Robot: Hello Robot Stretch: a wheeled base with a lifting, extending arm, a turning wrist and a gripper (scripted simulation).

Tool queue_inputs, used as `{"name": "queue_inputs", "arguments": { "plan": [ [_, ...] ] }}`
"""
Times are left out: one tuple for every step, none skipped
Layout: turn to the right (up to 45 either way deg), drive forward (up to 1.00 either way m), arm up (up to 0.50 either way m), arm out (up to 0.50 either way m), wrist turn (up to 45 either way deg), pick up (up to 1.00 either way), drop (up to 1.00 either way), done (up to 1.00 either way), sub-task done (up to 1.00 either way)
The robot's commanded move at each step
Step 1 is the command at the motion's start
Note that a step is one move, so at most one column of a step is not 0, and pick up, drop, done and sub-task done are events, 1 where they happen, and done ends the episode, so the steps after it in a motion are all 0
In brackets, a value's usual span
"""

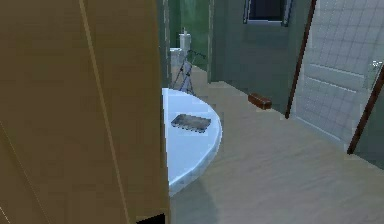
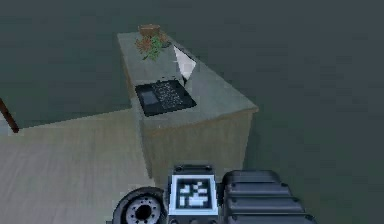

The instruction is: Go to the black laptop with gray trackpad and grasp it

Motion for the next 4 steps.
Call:
{"name": "queue_inputs", "arguments": {
  "plan": [
    [0.0, 0.00, 0.00, 0.44, 0.0, 0.00, 0.00, 0.00, 0.00],
    [0.0, 0.00, 0.00, 0.00, 45.0, 0.00, 0.00, 0.00, 0.00],
    [0.0, 0.00, 0.00, 0.00, 45.0, 0.00, 0.00, 0.00, 0.00],
    [0.0, 0.00, 0.00, 0.00, 45.0, 0.00, 0.00, 0.00, 0.00]
  ]
}}
